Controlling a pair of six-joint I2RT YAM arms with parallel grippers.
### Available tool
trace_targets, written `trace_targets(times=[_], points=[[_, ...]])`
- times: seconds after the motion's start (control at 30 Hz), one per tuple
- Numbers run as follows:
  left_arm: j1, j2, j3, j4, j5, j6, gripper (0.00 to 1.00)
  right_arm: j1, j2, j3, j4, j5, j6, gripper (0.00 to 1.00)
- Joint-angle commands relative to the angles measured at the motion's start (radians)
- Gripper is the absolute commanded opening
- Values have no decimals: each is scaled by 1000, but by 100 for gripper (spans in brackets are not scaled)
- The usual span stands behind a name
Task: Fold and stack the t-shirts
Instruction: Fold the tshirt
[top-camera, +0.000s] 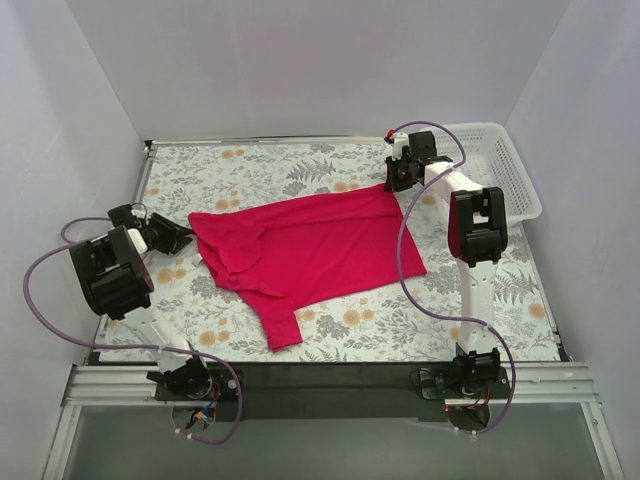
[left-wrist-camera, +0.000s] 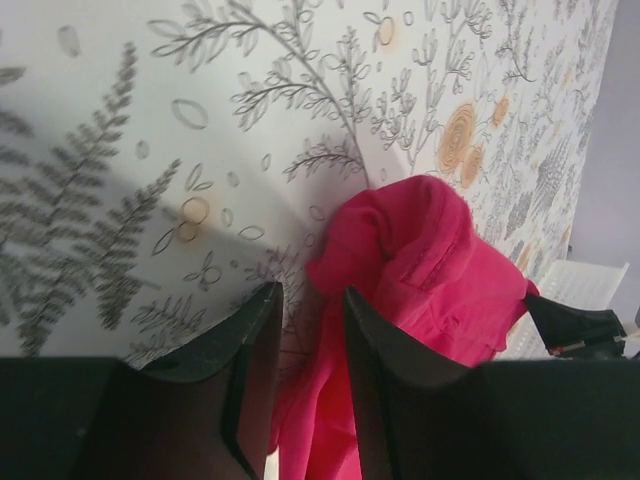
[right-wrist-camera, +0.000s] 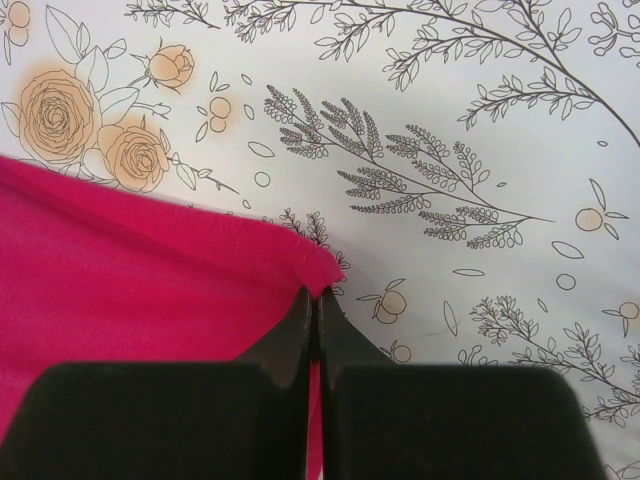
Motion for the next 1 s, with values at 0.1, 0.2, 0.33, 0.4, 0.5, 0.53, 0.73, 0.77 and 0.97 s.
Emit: trace_targets(times=[0.1,0.2,0.33,0.4,0.5,0.53,0.73,0.77,0.97], points=[[-38,58,63,-42,-1,30,32,-12,-1,26,23,11,6,1],[-44,75,78,-54,-6,38,32,-10,1,28,23,7,6,1],[-46,87,109,-90,-32,44,0,-10,2,26,23,9,6,1],[-46,69,110,-104,-90,49,0,-10,2,26,23,12,6,1],[-46,-5,129,-142,-209,84,0,-12,-1,25,23,20,6,1],[-46,-38,136,-172,-245,93,0,-12,-1,25,22,26,6,1],[-47,-155,126,-188,-378,103,0,-10,-1,26,23,47,8,1],[-47,-174,118,-188,-386,101,0,-10,-1,26,23,49,8,1],[-47,-155,80,-190,-383,96,0,-12,-4,28,23,49,9,1]])
